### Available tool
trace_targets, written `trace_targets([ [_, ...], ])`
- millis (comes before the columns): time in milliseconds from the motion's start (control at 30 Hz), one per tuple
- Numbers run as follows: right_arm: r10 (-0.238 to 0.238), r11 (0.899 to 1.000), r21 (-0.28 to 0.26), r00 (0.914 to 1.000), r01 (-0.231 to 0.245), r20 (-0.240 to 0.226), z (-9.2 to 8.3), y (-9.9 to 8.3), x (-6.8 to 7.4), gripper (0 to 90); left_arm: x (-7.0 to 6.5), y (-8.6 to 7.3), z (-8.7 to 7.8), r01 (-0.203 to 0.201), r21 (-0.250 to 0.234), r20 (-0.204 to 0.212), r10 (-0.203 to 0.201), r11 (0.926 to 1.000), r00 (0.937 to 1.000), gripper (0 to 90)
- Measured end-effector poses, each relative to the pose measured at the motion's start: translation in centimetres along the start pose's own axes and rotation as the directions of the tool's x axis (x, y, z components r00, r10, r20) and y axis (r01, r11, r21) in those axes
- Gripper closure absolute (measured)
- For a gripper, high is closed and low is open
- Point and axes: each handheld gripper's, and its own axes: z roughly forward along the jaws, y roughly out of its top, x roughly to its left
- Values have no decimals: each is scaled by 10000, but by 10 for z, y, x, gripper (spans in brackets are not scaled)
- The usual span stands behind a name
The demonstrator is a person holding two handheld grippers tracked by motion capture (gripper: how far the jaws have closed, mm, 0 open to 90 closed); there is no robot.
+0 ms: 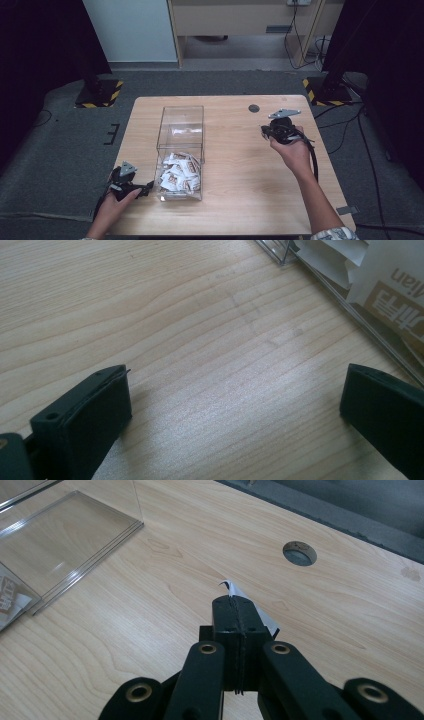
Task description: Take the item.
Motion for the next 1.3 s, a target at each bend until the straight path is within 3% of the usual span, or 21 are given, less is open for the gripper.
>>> trace_targets([
  [500,379,9989,267,9992,-376,-104,27,-22,0,900,0,0,0,0,-1,1,0,10000,10000,0],
  [1300,337,9961,821,9988,-307,-349,57,-30,13,894,0,0,0,0,-2,-1,0,10000,10000,0],
])
